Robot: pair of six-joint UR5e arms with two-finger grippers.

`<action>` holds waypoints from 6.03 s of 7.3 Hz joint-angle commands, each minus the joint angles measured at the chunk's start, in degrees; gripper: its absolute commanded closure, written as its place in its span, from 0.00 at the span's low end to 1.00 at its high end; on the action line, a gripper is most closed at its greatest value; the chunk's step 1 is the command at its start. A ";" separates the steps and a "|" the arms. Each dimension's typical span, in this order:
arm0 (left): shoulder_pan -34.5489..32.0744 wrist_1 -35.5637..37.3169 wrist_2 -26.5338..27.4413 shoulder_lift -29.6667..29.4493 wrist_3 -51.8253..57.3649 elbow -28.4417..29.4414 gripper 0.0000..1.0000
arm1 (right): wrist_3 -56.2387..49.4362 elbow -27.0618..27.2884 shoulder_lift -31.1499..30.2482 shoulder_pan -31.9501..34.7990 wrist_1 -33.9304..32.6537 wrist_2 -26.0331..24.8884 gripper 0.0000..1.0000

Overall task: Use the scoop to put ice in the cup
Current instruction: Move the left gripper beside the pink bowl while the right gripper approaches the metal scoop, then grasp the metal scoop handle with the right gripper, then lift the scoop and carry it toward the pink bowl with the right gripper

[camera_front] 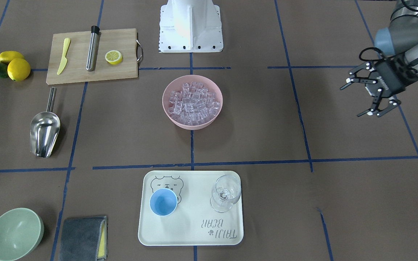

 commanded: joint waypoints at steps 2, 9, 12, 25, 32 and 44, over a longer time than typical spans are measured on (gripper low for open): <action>14.26 -1.62 11.79 -11.71 -0.04 2.76 0.00 | 7.09 0.17 -0.09 -3.61 7.41 3.01 0.00; 29.15 -5.58 26.61 -17.63 -2.68 7.24 0.00 | 32.88 9.04 -5.01 -18.56 22.03 -0.66 0.00; 29.07 -5.75 26.70 -17.54 -2.60 7.51 0.00 | 44.21 13.33 -8.59 -26.28 22.12 -8.81 0.00; 28.98 -6.63 30.04 -16.93 -2.77 6.71 0.00 | 58.47 14.68 -12.48 -47.66 24.23 -35.73 0.65; 28.89 -6.63 30.30 -16.93 -3.30 5.92 0.00 | 49.42 21.87 -13.19 -42.59 23.44 -29.20 1.00; 28.89 -6.55 30.57 -16.93 -4.70 6.27 0.00 | 7.73 27.41 34.17 -46.87 -46.62 -23.87 1.00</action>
